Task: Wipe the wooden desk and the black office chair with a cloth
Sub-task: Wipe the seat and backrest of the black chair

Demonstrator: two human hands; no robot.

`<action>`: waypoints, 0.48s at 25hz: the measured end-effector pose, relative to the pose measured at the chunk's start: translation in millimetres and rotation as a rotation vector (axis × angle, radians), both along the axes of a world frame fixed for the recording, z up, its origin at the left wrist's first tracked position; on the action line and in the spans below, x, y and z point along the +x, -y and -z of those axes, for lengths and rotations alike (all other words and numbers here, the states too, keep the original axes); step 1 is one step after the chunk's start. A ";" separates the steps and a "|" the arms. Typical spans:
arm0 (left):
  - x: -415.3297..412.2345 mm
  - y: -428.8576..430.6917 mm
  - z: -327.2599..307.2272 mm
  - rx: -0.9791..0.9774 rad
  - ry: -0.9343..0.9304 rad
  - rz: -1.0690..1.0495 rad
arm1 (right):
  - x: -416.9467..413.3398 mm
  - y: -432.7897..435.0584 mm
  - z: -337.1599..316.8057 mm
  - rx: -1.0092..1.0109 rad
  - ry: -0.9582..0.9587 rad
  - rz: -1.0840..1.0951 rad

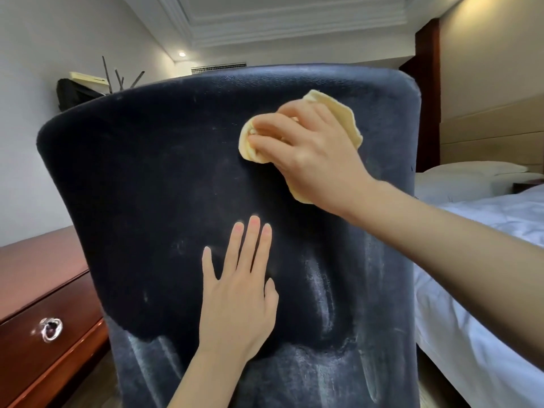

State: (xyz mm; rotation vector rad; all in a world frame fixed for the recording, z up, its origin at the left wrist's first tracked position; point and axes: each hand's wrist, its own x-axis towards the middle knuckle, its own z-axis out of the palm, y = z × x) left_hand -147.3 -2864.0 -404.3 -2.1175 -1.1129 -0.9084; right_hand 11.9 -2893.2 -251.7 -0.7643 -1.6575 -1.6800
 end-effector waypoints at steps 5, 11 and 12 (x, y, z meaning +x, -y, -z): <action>-8.6 -6.4 0.2 0.028 -0.006 -0.030 | -3.7 -1.9 38.1 -0.096 0.041 -0.007; -15.5 -6.5 -0.1 0.038 -0.032 -0.036 | 21.1 11.4 135.6 -0.410 0.114 0.089; -15.3 -5.1 -0.5 0.033 -0.035 -0.041 | 25.5 13.8 153.1 -0.483 0.120 0.114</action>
